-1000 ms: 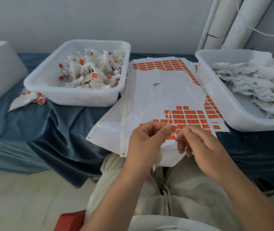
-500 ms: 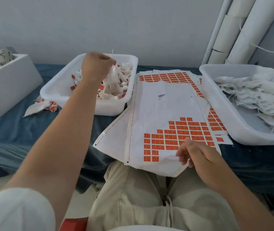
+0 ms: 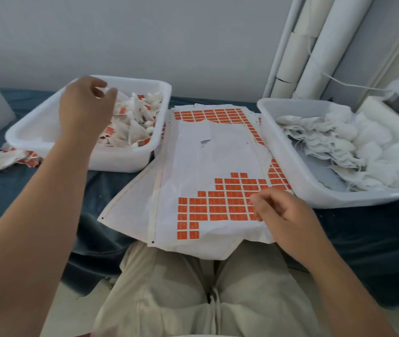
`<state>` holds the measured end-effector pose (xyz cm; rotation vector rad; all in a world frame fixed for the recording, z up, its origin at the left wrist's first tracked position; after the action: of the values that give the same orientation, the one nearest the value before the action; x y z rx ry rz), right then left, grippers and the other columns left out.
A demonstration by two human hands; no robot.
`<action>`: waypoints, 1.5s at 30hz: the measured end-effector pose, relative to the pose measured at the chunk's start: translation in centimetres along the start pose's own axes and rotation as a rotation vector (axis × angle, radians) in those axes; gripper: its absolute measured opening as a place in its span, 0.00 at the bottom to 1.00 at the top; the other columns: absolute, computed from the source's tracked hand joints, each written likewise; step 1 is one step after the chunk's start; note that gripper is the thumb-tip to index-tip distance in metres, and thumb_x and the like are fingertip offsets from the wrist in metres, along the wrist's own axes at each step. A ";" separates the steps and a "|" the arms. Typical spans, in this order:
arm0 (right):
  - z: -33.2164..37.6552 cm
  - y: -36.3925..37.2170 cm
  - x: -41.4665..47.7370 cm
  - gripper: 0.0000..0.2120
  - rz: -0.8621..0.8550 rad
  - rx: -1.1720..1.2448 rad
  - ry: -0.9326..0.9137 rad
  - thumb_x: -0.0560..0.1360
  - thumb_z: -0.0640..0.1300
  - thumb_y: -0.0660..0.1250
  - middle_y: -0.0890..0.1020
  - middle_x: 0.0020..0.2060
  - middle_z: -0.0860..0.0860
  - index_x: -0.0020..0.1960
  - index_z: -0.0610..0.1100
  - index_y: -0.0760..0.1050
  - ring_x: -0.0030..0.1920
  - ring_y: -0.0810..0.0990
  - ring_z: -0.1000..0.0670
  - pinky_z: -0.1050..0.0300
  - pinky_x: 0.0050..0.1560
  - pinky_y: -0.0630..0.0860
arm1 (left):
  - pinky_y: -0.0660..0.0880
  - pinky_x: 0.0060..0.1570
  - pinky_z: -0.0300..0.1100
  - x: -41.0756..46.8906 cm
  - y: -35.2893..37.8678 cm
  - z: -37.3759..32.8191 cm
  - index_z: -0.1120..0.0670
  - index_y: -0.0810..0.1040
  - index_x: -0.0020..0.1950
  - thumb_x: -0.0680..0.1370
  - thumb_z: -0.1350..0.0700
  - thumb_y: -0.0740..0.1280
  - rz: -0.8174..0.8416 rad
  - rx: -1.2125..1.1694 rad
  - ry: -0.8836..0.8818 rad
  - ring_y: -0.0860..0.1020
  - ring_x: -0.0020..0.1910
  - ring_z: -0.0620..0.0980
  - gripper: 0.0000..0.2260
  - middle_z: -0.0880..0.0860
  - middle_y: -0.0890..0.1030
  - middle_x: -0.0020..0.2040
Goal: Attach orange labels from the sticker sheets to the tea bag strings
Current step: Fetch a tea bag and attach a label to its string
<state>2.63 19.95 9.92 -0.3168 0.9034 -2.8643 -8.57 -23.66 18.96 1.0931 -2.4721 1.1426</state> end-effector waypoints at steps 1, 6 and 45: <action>-0.2 -1.2 0.2 0.08 -0.055 0.004 0.000 0.82 0.60 0.65 0.85 0.43 0.64 0.47 0.61 0.80 0.46 0.83 0.63 0.70 0.42 0.76 | 0.72 0.47 0.40 -1.1 -0.6 -0.8 0.47 0.82 0.61 0.79 0.41 0.66 -0.013 -0.052 0.013 0.81 0.42 0.44 0.16 0.44 0.85 0.50; -2.7 -8.9 1.6 0.13 -0.400 0.115 0.116 0.76 0.68 0.64 0.86 0.46 0.62 0.53 0.63 0.80 0.44 0.84 0.63 0.57 0.45 0.78 | 0.72 0.40 0.33 -9.8 -1.2 -3.3 0.44 0.84 0.52 0.79 0.41 0.68 0.055 -0.325 0.027 0.78 0.37 0.32 0.09 0.39 0.83 0.38; 6.3 -5.8 4.1 0.03 0.278 -0.497 -0.138 0.74 0.56 0.71 0.83 0.46 0.71 0.46 0.64 0.83 0.45 0.83 0.67 0.62 0.46 0.76 | 0.77 0.53 0.30 -28.4 4.8 -9.5 0.40 0.74 0.69 0.79 0.32 0.63 0.466 -0.461 0.142 0.78 0.60 0.36 0.22 0.34 0.79 0.61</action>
<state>-0.20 20.45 18.91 -0.3911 1.4898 -2.3073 7.03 0.59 9.59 0.3093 -2.7458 0.6485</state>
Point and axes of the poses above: each hand's wrist, its own x-axis towards the middle knuckle, its own y-axis out of the palm, z = x × y, the point moved 9 cm from there along x, towards the middle knuckle
